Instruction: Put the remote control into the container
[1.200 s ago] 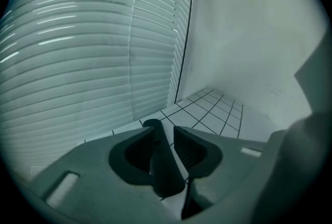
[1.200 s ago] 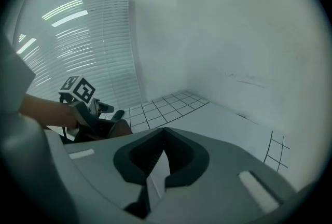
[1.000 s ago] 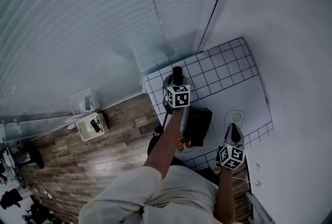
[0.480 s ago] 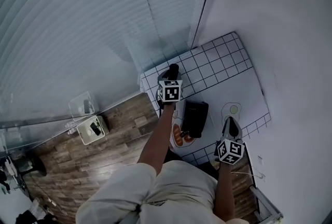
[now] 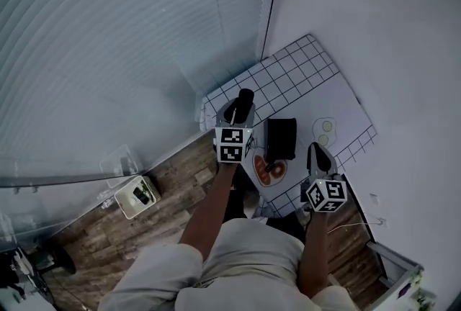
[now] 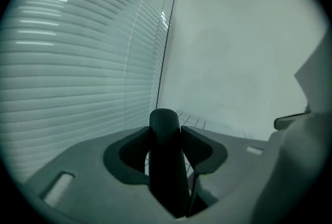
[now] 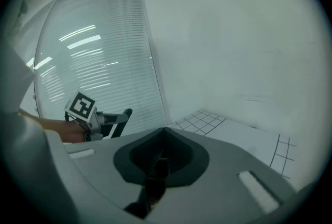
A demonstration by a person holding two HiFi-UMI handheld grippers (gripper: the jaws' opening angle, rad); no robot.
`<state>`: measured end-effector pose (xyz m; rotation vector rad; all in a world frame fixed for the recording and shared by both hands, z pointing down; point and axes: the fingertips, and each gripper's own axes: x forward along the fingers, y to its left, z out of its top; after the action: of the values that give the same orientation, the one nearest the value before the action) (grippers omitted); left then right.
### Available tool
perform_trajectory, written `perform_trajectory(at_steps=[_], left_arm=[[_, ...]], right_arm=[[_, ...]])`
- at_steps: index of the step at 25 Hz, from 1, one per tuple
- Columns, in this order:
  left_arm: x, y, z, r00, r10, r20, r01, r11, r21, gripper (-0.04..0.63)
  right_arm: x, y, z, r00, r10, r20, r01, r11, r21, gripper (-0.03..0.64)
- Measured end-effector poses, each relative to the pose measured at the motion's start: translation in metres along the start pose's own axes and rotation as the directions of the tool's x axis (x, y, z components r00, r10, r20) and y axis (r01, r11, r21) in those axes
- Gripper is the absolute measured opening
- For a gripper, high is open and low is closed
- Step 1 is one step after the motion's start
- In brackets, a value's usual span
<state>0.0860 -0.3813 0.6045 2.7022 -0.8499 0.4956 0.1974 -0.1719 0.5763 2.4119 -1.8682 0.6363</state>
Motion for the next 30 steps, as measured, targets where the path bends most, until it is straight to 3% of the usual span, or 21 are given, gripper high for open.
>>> perform_trajectory(at_steps=[3,6,12,17,22,24,25,26,28,30], left_arm=[[-0.048,-0.023,0.005,0.998,-0.036,0.041,0.035,0.999,0.031,0.196],[-0.087,-0.046,0.008,0.995,-0.043,0.092,0.040,0.999,0.032,0.196],[-0.142,-0.112,-0.006,0.981,-0.033,0.192,0.003,0.988,0.154,0.196],[-0.173,-0.167,-0.031,0.971,-0.004,0.239,-0.029,0.991,0.132,0.196],[-0.185,-0.239,-0.059,0.969,-0.063,0.237,0.013,0.979,0.205,0.196],[-0.183,-0.263,-0.067,0.969,-0.099,0.228,0.046,0.973,0.226,0.196],[-0.181,-0.270,-0.071,0.969,-0.107,0.222,0.055,0.972,0.228,0.196],[-0.179,-0.274,-0.074,0.971,-0.109,0.213,0.059,0.972,0.227,0.196],[-0.170,-0.278,-0.078,0.977,-0.108,0.186,0.062,0.969,0.238,0.196],[-0.158,-0.279,-0.083,0.983,-0.104,0.149,0.065,0.966,0.251,0.196]], right_arm=[[-0.009,0.025,0.009,0.996,0.085,0.016,-0.086,0.994,0.074,0.003],[-0.012,0.051,0.026,0.976,0.213,0.042,-0.215,0.974,0.076,0.003],[-0.039,0.084,0.042,0.873,0.480,0.090,-0.489,0.858,0.158,0.005],[-0.068,0.092,0.017,0.745,0.667,0.016,-0.655,0.726,0.212,0.110],[-0.100,0.094,-0.011,0.568,0.821,-0.062,-0.769,0.556,0.315,0.235],[-0.111,0.095,-0.021,0.510,0.853,-0.108,-0.795,0.516,0.320,0.214],[-0.114,0.095,-0.025,0.490,0.863,-0.127,-0.805,0.503,0.315,0.146],[-0.116,0.094,-0.028,0.476,0.868,-0.138,-0.812,0.495,0.309,0.104],[-0.114,0.088,-0.033,0.470,0.870,-0.145,-0.825,0.492,0.279,0.098],[-0.107,0.075,-0.033,0.502,0.854,-0.135,-0.828,0.520,0.210,0.097]])
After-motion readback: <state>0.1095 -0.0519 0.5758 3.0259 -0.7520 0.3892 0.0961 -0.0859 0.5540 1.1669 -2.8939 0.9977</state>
